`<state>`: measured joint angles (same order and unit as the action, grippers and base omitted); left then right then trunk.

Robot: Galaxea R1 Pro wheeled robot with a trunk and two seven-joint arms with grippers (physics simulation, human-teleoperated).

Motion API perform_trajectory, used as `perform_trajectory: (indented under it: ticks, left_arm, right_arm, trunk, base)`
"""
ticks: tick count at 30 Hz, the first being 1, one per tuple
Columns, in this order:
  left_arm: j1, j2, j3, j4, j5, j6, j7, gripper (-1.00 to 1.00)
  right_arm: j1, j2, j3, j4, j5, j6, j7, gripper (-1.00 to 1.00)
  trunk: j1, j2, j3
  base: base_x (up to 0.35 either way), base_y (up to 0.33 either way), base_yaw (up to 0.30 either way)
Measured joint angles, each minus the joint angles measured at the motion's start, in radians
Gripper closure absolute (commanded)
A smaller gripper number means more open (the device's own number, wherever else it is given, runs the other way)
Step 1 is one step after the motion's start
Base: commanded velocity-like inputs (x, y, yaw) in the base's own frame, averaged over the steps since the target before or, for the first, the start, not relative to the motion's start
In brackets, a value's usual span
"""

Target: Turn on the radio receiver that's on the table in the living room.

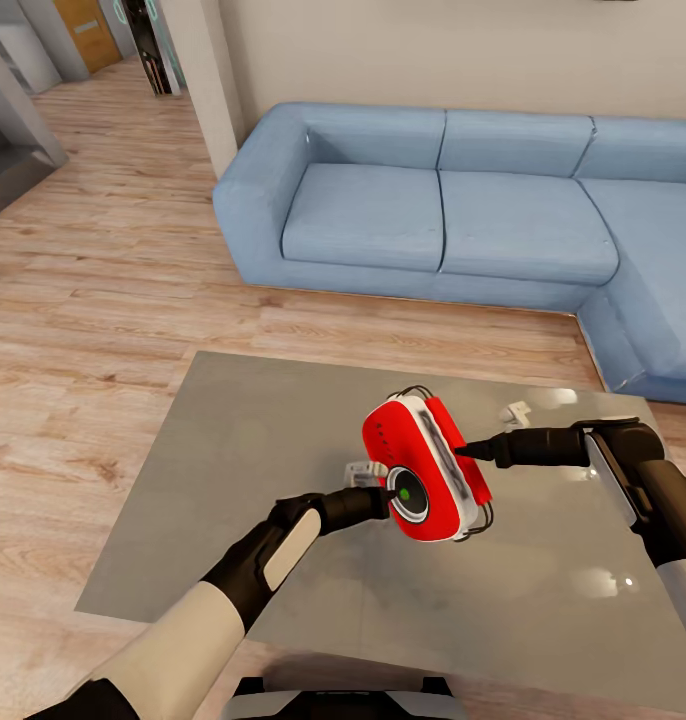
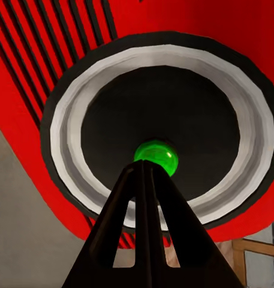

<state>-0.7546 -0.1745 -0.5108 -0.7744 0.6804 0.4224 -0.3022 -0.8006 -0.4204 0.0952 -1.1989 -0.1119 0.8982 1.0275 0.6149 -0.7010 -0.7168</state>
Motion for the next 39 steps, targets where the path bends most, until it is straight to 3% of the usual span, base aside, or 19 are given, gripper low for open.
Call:
perform_trajectory:
  ticks: [13,18,25,27,29,32,35,39]
  left_arm:
    - [0.0,0.0,0.0,-0.006,0.007,-0.008,-0.001,1.0]
    - [0.001,0.0,-0.002,-0.052,0.01,0.005,-0.007,1.0]
    - [0.0,0.0,-0.006,-0.119,0.005,0.109,-0.004,1.0]
    - [0.0,0.0,-0.006,-0.122,0.002,0.118,-0.004,1.0]
    - [0.0,0.0,-0.006,-0.124,0.001,0.122,-0.003,1.0]
    - [0.0,0.0,-0.006,-0.124,0.0,0.125,-0.003,1.0]
    - [0.0,0.0,-0.006,-0.125,-0.001,0.125,-0.002,1.0]
    - [0.0,0.0,-0.007,-0.125,-0.002,0.125,-0.002,1.0]
  right_arm:
    - [0.0,0.0,0.0,0.001,0.002,-0.001,-0.004,1.0]
    - [0.0,0.0,0.0,0.008,0.006,-0.006,-0.021,1.0]
    - [0.0,0.0,0.0,0.012,0.099,-0.005,-0.116,1.0]
    - [0.0,0.002,0.001,0.013,0.148,-0.015,-0.149,1.0]
    - [0.0,0.009,-0.001,0.014,0.147,-0.001,-0.176,1.0]
    - [0.0,0.014,-0.005,0.019,0.182,-0.009,-0.244,1.0]
    - [0.0,0.016,-0.004,0.044,0.181,-0.005,-0.313,1.0]
    - [0.0,0.017,-0.002,0.059,0.171,-0.002,-0.329,1.0]
  trunk:
    - [0.0,0.0,0.0]
    - [0.0,0.0,0.0]
    - [0.0,0.0,0.0]
    - [0.0,0.0,0.0]
    - [0.0,0.0,0.0]
    - [0.0,0.0,0.0]
    - [0.0,0.0,0.0]
    - [0.0,0.0,0.0]
  base:
    - [0.0,0.0,0.0]
    - [0.0,0.0,0.0]
    - [0.0,0.0,0.0]
    - [0.0,0.0,0.0]
    - [0.0,0.0,0.0]
    - [0.0,0.0,0.0]
    - [0.0,0.0,0.0]
    - [0.0,0.0,0.0]
